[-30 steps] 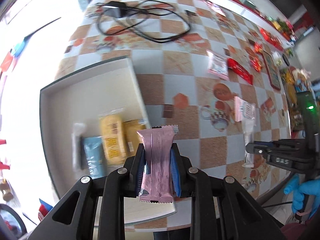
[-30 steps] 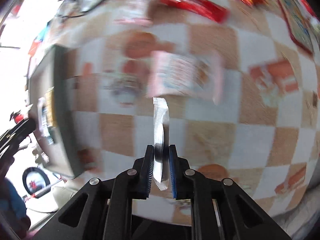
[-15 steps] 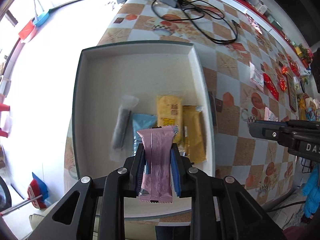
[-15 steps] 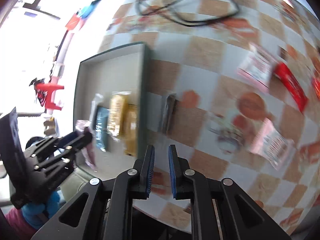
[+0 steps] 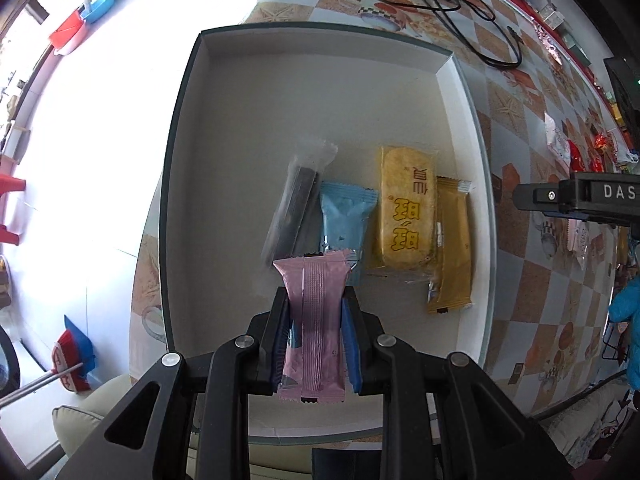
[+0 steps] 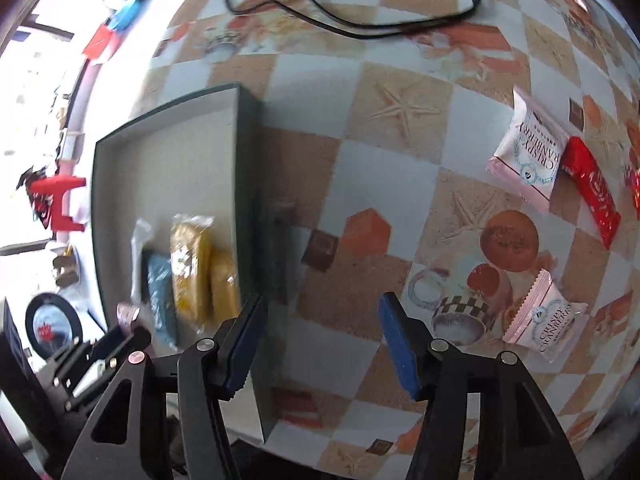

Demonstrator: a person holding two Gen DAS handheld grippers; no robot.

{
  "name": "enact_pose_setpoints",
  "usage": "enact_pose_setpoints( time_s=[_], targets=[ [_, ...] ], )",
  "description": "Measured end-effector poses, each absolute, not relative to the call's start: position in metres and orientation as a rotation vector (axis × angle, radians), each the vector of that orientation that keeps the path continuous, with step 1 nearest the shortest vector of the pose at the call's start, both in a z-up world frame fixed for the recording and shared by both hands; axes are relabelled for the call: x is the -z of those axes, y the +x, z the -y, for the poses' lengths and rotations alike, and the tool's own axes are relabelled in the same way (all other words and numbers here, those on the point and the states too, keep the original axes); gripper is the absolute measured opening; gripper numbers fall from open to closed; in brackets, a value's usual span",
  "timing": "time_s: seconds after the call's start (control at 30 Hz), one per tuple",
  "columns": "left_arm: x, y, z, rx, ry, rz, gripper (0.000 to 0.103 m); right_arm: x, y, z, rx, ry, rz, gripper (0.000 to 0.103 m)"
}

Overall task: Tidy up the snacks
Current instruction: 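Carry the pink bar and stick packet over the white box with both tools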

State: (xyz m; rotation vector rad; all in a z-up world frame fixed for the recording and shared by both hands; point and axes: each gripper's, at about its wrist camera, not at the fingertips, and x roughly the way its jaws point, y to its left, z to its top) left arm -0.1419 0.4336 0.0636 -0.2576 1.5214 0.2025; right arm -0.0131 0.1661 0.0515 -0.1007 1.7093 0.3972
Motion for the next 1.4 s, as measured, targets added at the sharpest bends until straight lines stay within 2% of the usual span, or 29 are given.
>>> enact_pose_setpoints(
  time_s=[0.17, 0.53, 0.77, 0.83, 0.87, 1.0, 1.27, 1.4],
  targets=[
    [-0.054, -0.148, -0.445, -0.218, -0.29, -1.53, 0.03, -0.027, -0.013, -0.183, -0.365, -0.147, -1.743, 0.06],
    [-0.042, -0.161, -0.467, -0.257, -0.245, -1.562, 0.03, -0.017, -0.013, -0.224, -0.386, -0.223, -1.721, 0.06],
    [-0.042, -0.157, -0.456, -0.262, -0.24, -1.563, 0.03, -0.014, -0.033, -0.259, -0.415, -0.427, -1.667, 0.059],
    [-0.044, -0.154, -0.451, -0.257, -0.242, -1.557, 0.03, -0.017, -0.04, -0.267, -0.425, -0.478, -1.636, 0.042],
    [-0.046, -0.155, -0.45, -0.254, -0.243, -1.553, 0.03, -0.019, -0.041, -0.268, -0.434, -0.475, -1.63, 0.021],
    [-0.049, -0.157, -0.457, -0.249, -0.247, -1.542, 0.03, -0.028, -0.034, -0.255, -0.457, -0.351, -1.654, 0.016],
    [-0.055, -0.163, -0.471, -0.256, -0.261, -1.539, 0.03, -0.082, -0.037, -0.277, -0.63, -0.197, -1.569, 0.016],
    [-0.059, -0.162, -0.469, -0.259, -0.253, -1.538, 0.031, -0.081, -0.042, -0.303, -0.662, -0.214, -1.562, 0.016]
  ],
)
